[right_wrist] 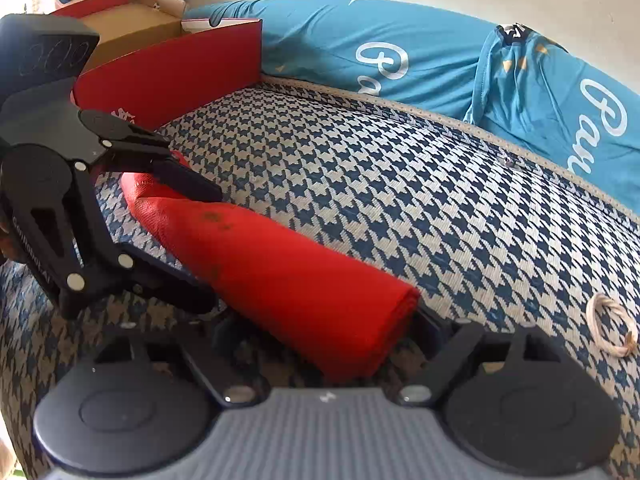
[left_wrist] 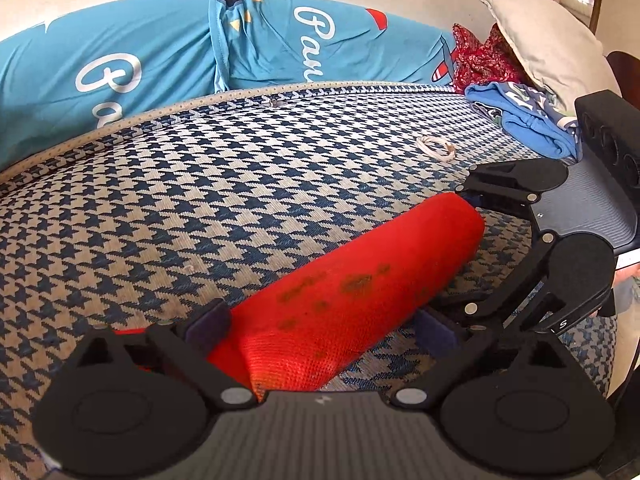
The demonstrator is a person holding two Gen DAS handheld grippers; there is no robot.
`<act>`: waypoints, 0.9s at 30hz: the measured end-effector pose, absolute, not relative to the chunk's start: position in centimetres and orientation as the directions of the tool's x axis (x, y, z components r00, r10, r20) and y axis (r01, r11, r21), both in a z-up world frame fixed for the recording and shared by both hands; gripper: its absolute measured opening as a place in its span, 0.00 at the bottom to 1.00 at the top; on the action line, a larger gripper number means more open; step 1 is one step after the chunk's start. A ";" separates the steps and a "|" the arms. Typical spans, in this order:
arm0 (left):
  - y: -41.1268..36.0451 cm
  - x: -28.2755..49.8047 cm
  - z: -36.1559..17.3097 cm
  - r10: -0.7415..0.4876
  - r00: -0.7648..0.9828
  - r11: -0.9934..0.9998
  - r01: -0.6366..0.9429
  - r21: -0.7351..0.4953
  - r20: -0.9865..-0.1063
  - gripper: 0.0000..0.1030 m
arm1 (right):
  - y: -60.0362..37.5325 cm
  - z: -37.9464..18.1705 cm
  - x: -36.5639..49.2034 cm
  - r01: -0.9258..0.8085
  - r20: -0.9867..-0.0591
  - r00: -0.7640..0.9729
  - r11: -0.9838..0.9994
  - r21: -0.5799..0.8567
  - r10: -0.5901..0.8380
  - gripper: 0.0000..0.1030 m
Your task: Fold shopping bag
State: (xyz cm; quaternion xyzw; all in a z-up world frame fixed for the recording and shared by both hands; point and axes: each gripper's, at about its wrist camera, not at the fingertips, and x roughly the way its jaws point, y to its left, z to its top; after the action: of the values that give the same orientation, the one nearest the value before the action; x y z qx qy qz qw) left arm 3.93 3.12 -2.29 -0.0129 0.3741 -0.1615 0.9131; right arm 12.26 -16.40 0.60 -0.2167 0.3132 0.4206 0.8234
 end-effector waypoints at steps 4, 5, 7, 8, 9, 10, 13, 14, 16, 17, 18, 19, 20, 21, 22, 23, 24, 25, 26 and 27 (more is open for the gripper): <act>2.8 3.9 -2.4 -0.298 0.664 0.947 0.297 -0.123 -0.685 0.95 | -16.9 1.0 12.0 -0.826 -0.707 0.446 0.557 -0.090 0.548 0.59; 2.8 3.8 -2.4 -0.298 0.663 0.946 0.300 -0.121 -0.687 0.95 | -17.0 1.1 11.9 -0.827 -0.709 0.445 0.555 -0.091 0.546 0.58; 2.7 3.5 -2.4 -0.300 0.657 0.945 0.305 -0.120 -0.692 0.95 | -17.1 1.2 11.5 -0.829 -0.715 0.441 0.552 -0.093 0.542 0.57; 2.6 3.3 -2.4 -0.299 0.654 0.944 0.310 -0.115 -0.695 0.95 | -17.2 1.3 11.4 -0.829 -0.719 0.438 0.551 -0.092 0.540 0.57; 2.5 3.1 -2.4 -0.298 0.651 0.943 0.315 -0.108 -0.698 0.95 | -17.4 1.4 11.4 -0.830 -0.721 0.436 0.550 -0.091 0.538 0.57; 2.4 2.9 -2.4 -0.299 0.649 0.941 0.320 -0.105 -0.700 0.95 | -17.5 1.5 11.3 -0.830 -0.723 0.435 0.551 -0.090 0.538 0.56; 2.2 2.0 -2.4 -0.305 0.640 0.938 0.328 -0.108 -0.706 0.95 | -17.8 1.8 10.5 -0.831 -0.727 0.432 0.548 -0.091 0.533 0.56; 2.2 1.5 -2.4 -0.308 0.635 0.937 0.330 -0.111 -0.709 0.95 | -17.8 1.9 10.1 -0.832 -0.729 0.431 0.547 -0.093 0.532 0.56; 1.9 0.6 -2.4 -0.307 0.630 0.936 0.337 -0.105 -0.713 0.95 | -18.0 2.3 9.5 -0.836 -0.734 0.430 0.539 -0.103 0.526 0.56; 1.8 0.0 -2.4 -0.305 0.627 0.935 0.340 -0.100 -0.717 0.95 | -18.1 2.5 9.1 -0.838 -0.736 0.429 0.535 -0.109 0.523 0.56; 1.6 -0.5 -2.4 -0.303 0.625 0.934 0.344 -0.094 -0.720 0.95 | -18.1 2.6 8.5 -0.840 -0.739 0.428 0.531 -0.112 0.520 0.56; 1.5 -1.1 -2.4 -0.301 0.622 0.933 0.348 -0.089 -0.723 0.95 | -18.2 2.6 7.8 -0.840 -0.741 0.428 0.530 -0.114 0.518 0.56; 1.3 -1.6 -2.4 -0.298 0.620 0.933 0.351 -0.084 -0.725 0.95 | -18.2 2.5 7.3 -0.840 -0.742 0.428 0.530 -0.117 0.516 0.56; 1.2 -2.2 -2.4 -0.296 0.618 0.932 0.354 -0.078 -0.728 0.95 | -18.2 2.5 6.8 -0.840 -0.742 0.430 0.530 -0.120 0.514 0.56; 1.0 -2.6 -2.4 -0.294 0.617 0.931 0.356 -0.074 -0.730 0.95 | -18.2 2.4 6.1 -0.837 -0.742 0.434 0.533 -0.122 0.511 0.56; 0.8 -3.1 -2.4 -0.290 0.615 0.931 0.360 -0.066 -0.734 0.95 | -18.3 2.4 5.5 -0.834 -0.742 0.436 0.538 -0.121 0.509 0.56; 0.6 -3.6 -2.4 -0.284 0.613 0.930 0.363 -0.057 -0.737 0.95 | -18.3 2.3 5.0 -0.830 -0.742 0.440 0.545 -0.121 0.506 0.56; 0.3 -4.1 -2.4 -0.278 0.614 0.930 0.364 -0.048 -0.738 0.95 | -18.3 2.2 4.2 -0.823 -0.741 0.446 0.554 -0.121 0.501 0.57; 0.1 -4.6 -2.4 -0.272 0.615 0.930 0.365 -0.038 -0.740 0.95 | -18.3 2.1 3.6 -0.818 -0.741 0.452 0.561 -0.123 0.497 0.58; -0.2 -5.1 -2.4 -0.265 0.617 0.930 0.368 -0.026 -0.741 0.96 | -18.2 1.9 2.7 -0.810 -0.739 0.462 0.572 -0.127 0.490 0.58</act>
State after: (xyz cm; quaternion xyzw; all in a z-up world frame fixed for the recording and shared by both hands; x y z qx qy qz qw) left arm -5.10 -0.17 -2.43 0.0642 0.4007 -0.1762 0.8968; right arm 2.71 -18.24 1.93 -0.2390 0.3349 0.3960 0.8209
